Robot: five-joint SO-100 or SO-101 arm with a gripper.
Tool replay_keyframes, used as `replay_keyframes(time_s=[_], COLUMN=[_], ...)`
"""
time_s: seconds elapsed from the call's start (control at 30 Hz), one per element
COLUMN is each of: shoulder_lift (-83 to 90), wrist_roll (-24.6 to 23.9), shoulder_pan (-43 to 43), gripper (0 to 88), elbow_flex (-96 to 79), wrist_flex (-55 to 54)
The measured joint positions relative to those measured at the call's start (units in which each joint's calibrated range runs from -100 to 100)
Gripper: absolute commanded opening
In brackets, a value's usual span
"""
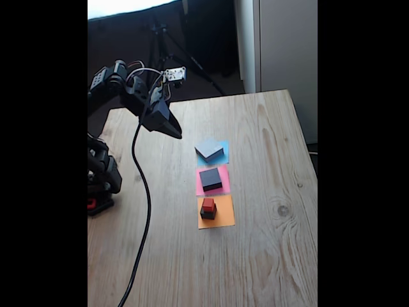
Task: Tower of hanoi
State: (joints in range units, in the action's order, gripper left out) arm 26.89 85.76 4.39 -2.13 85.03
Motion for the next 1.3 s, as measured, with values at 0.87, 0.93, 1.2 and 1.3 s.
replay_keyframes(time_s=[0.87,0.93,1.2,1.3], shoulder_lift=[1.3,1.5,3.1,3.2], wrist_roll=[3.1,1.9,-0.2,-0.3], shoulder_pan=[1.1,1.0,0.8,0.8], gripper=[33.0,33.1,32.7,35.3], elbow_flex=[-13.9,-15.4,-22.7,-25.7], wrist_flex=[-12.3,-14.1,-22.3,-26.2])
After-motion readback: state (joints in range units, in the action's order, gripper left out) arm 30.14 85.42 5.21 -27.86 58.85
